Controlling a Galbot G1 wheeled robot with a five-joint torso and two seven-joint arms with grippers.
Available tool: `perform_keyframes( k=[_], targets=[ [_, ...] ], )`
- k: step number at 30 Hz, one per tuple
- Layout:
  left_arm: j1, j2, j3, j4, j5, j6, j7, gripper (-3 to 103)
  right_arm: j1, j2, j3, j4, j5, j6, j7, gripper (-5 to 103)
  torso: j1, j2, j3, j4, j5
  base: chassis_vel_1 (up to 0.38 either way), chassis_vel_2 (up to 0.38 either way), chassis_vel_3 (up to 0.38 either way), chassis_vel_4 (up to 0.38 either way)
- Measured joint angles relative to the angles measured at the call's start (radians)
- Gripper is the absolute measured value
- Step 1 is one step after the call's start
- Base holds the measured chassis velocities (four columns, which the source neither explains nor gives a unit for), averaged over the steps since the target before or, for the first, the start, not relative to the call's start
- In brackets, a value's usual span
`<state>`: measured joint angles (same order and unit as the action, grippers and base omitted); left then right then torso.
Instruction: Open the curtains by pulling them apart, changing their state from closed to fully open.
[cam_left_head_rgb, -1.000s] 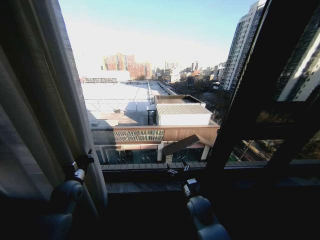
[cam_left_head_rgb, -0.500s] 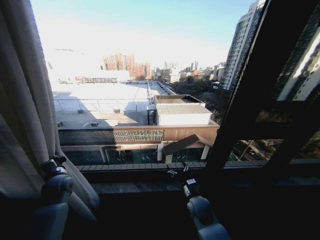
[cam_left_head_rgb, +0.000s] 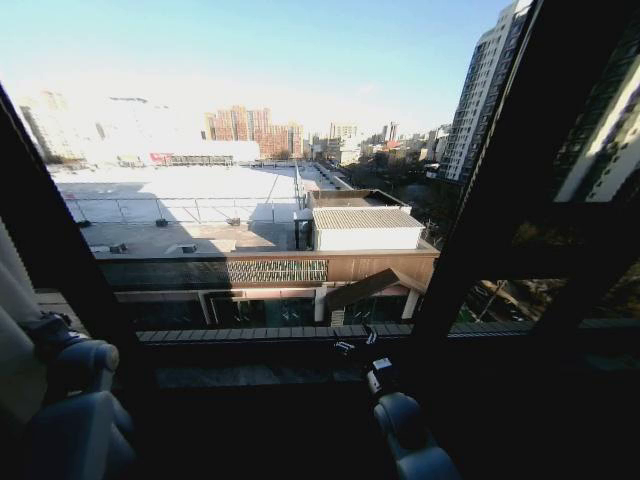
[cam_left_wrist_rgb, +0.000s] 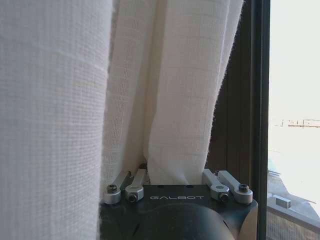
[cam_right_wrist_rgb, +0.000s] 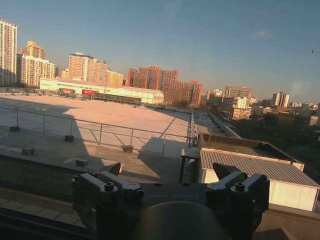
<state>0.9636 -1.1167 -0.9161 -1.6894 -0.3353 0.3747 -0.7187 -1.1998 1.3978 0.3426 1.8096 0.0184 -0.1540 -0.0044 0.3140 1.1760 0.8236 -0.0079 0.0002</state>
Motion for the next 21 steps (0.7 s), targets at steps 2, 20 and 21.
perform_keyframes(
  k=[2,20,21],
  targets=[
    [0.053,-0.001,0.006,-0.044,-0.001,0.015,0.088,44,0.001,0.005,-0.004,-0.004,0.000,0.000,0.000,100,0.000,0.000,0.000,0.0003,-0.0001,0.000,0.000,0.000,0.000],
    [0.358,-0.027,0.043,-0.324,-0.008,-0.015,0.782,100,0.020,0.016,-0.019,-0.014,0.004,-0.001,0.003,100,0.000,0.000,0.000,0.0002,0.0002,0.000,0.000,0.000,0.000],
    [0.366,-0.034,0.045,-0.333,-0.005,-0.020,0.773,100,0.020,0.014,-0.017,-0.014,0.006,-0.001,0.004,100,0.000,0.000,0.000,0.0002,0.0002,0.000,0.000,0.000,0.000]
  ],
)
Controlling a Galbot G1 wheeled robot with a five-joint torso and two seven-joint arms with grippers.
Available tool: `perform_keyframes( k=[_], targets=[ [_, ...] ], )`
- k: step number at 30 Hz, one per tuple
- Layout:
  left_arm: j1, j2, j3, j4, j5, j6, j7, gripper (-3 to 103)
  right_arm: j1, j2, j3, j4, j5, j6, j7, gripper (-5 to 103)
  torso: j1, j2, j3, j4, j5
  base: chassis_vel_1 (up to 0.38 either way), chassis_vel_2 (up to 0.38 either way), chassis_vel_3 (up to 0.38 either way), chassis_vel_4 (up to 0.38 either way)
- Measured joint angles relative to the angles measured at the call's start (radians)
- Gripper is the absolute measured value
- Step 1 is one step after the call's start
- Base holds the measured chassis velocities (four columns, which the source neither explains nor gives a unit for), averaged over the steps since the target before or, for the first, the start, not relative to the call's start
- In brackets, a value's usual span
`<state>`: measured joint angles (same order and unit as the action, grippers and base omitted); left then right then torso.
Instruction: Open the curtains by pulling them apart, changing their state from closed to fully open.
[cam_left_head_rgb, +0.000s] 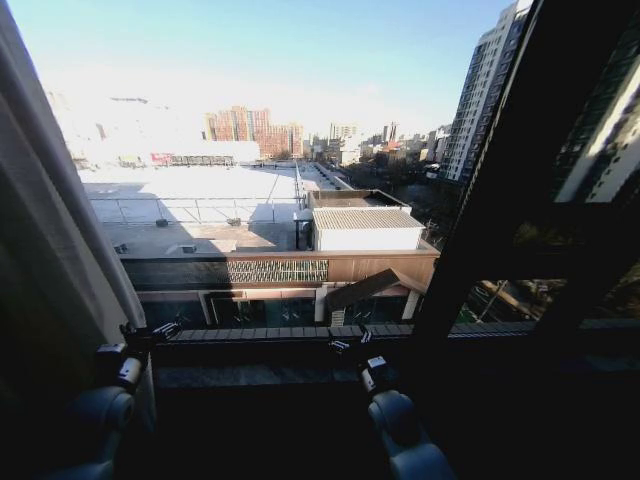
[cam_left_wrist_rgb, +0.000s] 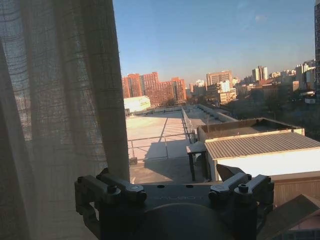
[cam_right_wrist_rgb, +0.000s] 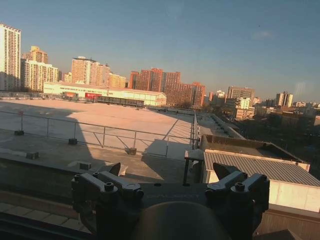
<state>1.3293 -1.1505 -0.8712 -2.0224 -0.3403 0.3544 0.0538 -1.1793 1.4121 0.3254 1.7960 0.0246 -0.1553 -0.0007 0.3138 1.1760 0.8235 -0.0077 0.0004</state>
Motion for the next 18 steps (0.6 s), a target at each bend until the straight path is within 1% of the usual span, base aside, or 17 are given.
perform_keyframes(
  k=[2,3,4,5,6,7,8,9,12,13,16,18],
  targets=[
    [0.009,-0.013,0.009,-0.021,0.011,0.006,-0.066,100,0.001,-0.002,0.003,0.000,0.002,0.000,0.000,100,0.000,0.000,0.000,0.0000,0.0000,0.000,0.000,0.000,0.000],
    [0.009,-0.013,0.009,-0.021,0.011,0.006,-0.066,100,0.001,-0.002,0.003,0.000,0.002,0.000,0.000,100,0.000,0.000,0.000,0.0000,0.0000,0.000,0.000,0.000,0.000],
    [0.010,-0.019,0.015,-0.029,0.018,0.010,-0.104,100,0.001,-0.003,0.005,0.000,0.003,0.000,0.000,100,0.000,0.000,0.000,0.0001,0.0000,0.000,0.000,0.000,0.000],
    [0.010,-0.029,0.023,-0.038,0.035,0.015,-0.168,100,0.001,-0.005,0.007,0.000,0.003,0.000,0.001,100,0.000,0.000,0.000,0.0000,0.0000,0.000,0.000,0.000,0.000],
    [0.009,-0.036,0.026,-0.042,0.051,0.016,-0.202,100,0.001,-0.005,0.009,0.000,0.004,0.000,0.001,100,0.000,0.000,0.000,0.0000,-0.0001,0.000,0.000,0.000,0.000],
    [0.009,-0.043,0.026,-0.047,0.067,0.016,-0.223,100,0.000,-0.006,0.010,0.000,0.004,0.000,0.001,100,0.000,0.000,0.000,0.0000,-0.0001,0.000,0.000,0.000,0.000],
    [0.011,-0.049,0.026,-0.055,0.077,0.018,-0.236,100,-0.001,-0.006,0.010,0.000,0.004,0.000,0.001,100,0.000,0.000,0.000,0.0000,0.0000,0.000,0.000,0.000,0.000],
    [0.011,-0.049,0.026,-0.055,0.077,0.018,-0.236,100,-0.001,-0.006,0.010,0.000,0.004,0.000,0.001,100,0.000,0.000,0.000,0.0000,0.0000,0.000,0.000,0.000,0.000],
    [0.031,-0.075,0.027,-0.095,0.088,0.030,-0.288,100,-0.001,-0.006,0.008,0.002,0.005,0.000,0.001,100,0.000,0.000,0.000,0.0000,-0.0001,0.000,0.000,0.000,0.000],
    [0.031,-0.075,0.027,-0.095,0.088,0.030,-0.288,100,-0.001,-0.006,0.008,0.002,0.005,0.000,0.001,100,0.000,0.000,0.000,0.0000,-0.0001,0.000,0.000,0.000,0.000],
    [0.074,-0.126,0.027,-0.174,0.091,0.064,-0.346,100,0.001,-0.003,0.002,0.007,0.005,-0.001,0.001,100,0.000,0.000,0.000,0.0001,0.0000,0.000,0.000,0.000,0.000],
    [0.081,-0.133,0.027,-0.186,0.091,0.070,-0.354,100,0.001,-0.003,0.001,0.009,0.005,-0.002,0.001,100,0.000,0.000,0.000,0.0003,-0.0001,0.000,0.000,0.000,0.000]
  ],
)
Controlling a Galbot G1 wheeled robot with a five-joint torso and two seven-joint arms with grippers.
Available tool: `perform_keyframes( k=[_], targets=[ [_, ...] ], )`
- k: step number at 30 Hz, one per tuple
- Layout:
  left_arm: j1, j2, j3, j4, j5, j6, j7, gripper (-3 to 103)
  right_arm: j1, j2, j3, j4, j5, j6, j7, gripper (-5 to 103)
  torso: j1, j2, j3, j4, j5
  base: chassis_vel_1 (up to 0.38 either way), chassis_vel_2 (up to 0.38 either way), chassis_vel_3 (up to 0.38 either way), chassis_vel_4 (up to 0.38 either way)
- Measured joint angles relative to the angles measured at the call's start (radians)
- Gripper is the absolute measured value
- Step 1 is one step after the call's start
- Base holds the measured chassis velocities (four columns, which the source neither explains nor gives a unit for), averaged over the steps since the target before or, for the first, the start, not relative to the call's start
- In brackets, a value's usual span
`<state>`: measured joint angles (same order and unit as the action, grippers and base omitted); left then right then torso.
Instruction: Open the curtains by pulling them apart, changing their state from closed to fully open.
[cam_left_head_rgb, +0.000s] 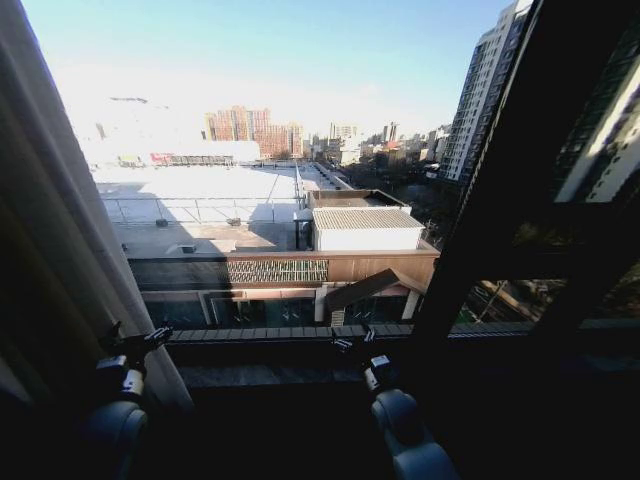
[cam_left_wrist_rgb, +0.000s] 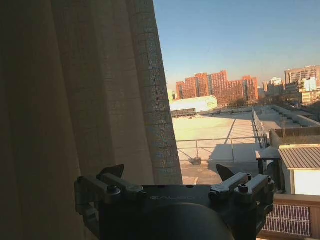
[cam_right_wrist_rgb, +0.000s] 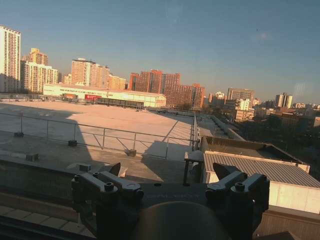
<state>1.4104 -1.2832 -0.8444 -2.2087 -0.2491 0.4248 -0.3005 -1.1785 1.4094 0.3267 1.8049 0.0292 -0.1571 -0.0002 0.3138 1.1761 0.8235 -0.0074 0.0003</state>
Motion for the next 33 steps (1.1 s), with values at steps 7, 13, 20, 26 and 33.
perform_keyframes(
  k=[7,13,20,26,33],
  targets=[
    [0.046,-0.014,-0.005,-0.081,-0.086,0.020,0.032,100,-0.007,-0.005,0.001,0.018,0.000,-0.002,0.000,100,0.000,0.000,0.000,-0.0002,0.0000,0.000,0.000,0.000,0.000],
    [0.028,0.023,0.027,-0.089,-0.151,0.046,0.098,100,-0.007,-0.006,0.001,0.020,0.003,-0.002,0.004,100,0.000,0.000,0.000,-0.0003,0.0000,0.000,0.000,0.000,0.000],
    [0.009,0.050,0.053,-0.033,-0.154,0.051,0.103,100,-0.015,-0.011,0.010,0.048,0.038,-0.060,0.014,100,0.000,0.000,0.000,-0.0003,-0.0002,0.000,0.000,0.000,0.000],
    [0.014,0.049,0.052,-0.016,-0.150,0.046,0.121,100,-0.022,-0.023,0.035,0.061,0.054,-0.070,0.018,100,0.000,0.000,0.000,-0.0002,-0.0001,-0.001,-0.010,0.001,0.005],
    [0.027,0.045,0.051,-0.021,-0.144,0.043,0.146,100,-0.035,-0.026,0.043,0.076,0.056,-0.072,0.018,100,0.000,0.000,0.000,-0.0002,-0.0002,-0.028,-0.132,0.023,0.119]
  ],
)
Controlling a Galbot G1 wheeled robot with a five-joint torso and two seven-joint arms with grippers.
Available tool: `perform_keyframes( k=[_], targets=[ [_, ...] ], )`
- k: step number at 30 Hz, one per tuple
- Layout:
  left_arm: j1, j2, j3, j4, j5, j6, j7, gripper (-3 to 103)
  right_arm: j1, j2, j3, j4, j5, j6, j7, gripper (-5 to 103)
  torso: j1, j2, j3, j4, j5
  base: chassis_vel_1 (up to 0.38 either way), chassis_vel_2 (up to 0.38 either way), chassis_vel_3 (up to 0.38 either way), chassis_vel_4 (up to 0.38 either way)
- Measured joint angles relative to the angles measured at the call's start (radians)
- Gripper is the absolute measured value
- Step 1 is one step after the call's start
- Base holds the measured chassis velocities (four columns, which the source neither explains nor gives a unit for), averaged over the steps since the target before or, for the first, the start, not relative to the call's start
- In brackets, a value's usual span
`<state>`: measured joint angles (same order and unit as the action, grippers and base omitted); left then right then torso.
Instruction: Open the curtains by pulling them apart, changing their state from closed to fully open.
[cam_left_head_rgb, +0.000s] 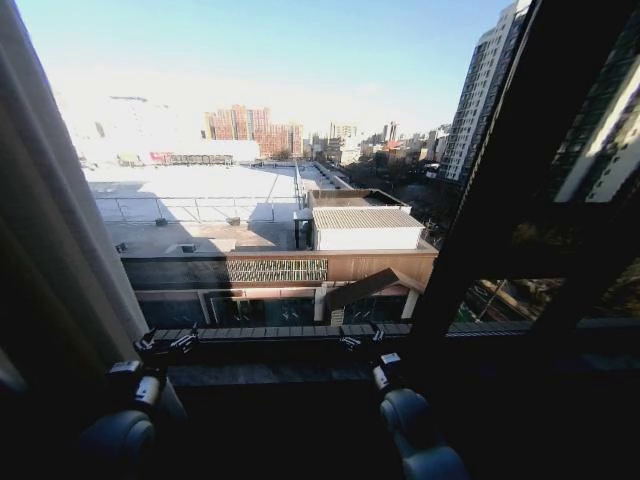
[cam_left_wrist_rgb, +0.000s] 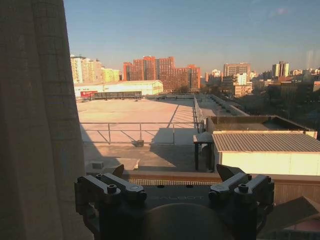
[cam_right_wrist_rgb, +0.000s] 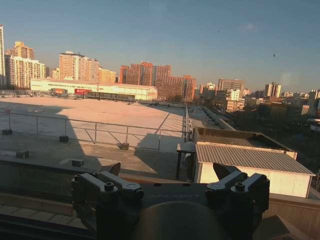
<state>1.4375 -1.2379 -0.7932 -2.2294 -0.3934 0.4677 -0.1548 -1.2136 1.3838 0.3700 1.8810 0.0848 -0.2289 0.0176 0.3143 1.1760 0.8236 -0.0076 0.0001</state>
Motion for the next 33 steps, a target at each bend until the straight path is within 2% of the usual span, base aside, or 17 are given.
perform_keyframes(
  k=[12,33],
  targets=[
    [0.018,0.002,0.002,-0.010,0.026,-0.038,0.041,100,-0.009,0.013,0.019,0.027,0.000,-0.024,0.010,100,-0.001,0.000,0.000,0.0000,0.0002,-0.153,-0.315,0.139,0.323],
    [0.039,-0.020,0.000,-0.015,0.047,-0.076,0.060,100,-0.024,0.019,0.028,0.051,-0.007,-0.027,0.016,100,0.000,0.000,0.000,-0.0001,0.0001,-0.351,-0.352,0.343,0.350]
  ],
)
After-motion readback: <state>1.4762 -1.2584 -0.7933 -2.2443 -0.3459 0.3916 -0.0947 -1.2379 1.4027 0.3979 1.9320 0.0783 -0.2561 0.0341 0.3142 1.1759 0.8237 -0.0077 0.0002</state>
